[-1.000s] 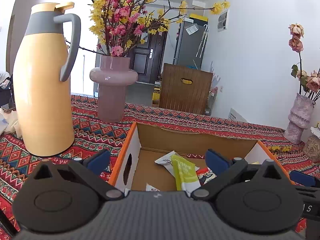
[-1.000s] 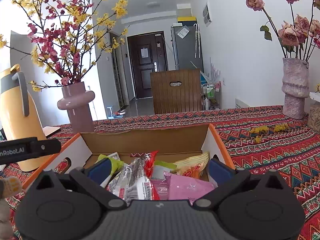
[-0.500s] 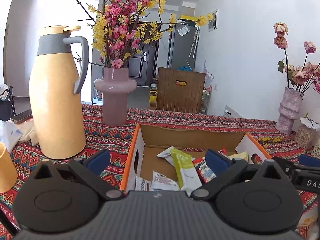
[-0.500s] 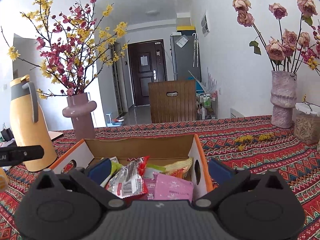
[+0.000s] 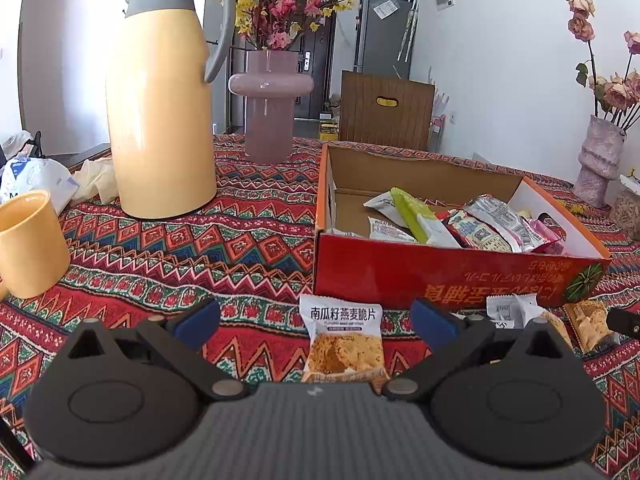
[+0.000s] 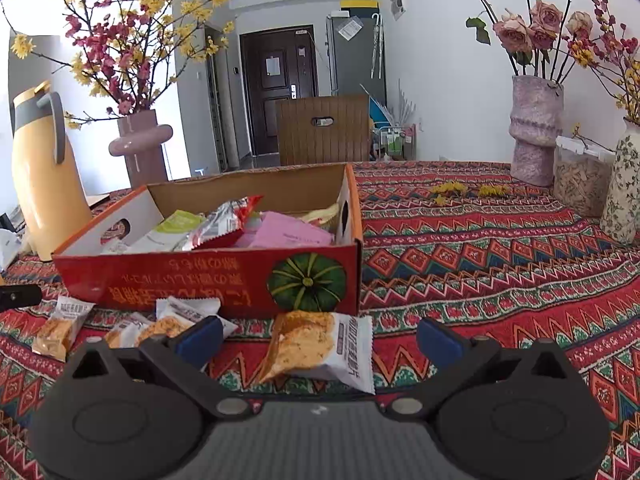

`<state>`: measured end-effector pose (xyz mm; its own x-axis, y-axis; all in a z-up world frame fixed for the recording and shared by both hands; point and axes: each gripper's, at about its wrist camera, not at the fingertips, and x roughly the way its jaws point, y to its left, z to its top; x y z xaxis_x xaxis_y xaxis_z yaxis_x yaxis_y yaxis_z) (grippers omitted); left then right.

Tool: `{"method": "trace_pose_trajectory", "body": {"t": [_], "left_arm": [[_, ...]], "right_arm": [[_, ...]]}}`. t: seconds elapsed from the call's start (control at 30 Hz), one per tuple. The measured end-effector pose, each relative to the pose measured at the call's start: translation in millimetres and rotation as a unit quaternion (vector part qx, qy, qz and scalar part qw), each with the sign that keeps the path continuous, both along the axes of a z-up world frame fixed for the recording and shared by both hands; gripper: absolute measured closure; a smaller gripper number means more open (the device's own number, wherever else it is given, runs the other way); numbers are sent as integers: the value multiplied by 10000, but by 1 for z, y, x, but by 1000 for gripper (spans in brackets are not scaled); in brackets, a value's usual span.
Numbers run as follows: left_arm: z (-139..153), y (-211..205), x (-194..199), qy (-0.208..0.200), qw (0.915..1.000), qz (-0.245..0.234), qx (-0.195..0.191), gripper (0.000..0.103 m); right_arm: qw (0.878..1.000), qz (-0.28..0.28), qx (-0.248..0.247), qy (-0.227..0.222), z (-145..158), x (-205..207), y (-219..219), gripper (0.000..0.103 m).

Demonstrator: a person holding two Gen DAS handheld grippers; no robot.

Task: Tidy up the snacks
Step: 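Move both open grippers back from the box to the snack pile, then grasp a pumpkin seed oat crisp packet with the right gripper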

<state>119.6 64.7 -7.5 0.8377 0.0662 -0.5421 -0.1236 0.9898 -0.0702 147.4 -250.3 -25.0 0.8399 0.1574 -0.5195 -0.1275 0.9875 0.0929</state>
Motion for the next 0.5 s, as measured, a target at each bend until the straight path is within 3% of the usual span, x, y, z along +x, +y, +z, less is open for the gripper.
{"method": "trace_pose_trajectory", "body": {"t": [0.2, 0.5], "left_arm": [[-20, 0, 1, 76, 10000, 36, -12, 0], [-23, 0, 4, 74, 9999, 0, -91, 0]], "right_arm": [[9999, -31, -29, 151, -7, 0, 1, 0], [9994, -60, -144, 296, -10, 13, 5, 0]]}}
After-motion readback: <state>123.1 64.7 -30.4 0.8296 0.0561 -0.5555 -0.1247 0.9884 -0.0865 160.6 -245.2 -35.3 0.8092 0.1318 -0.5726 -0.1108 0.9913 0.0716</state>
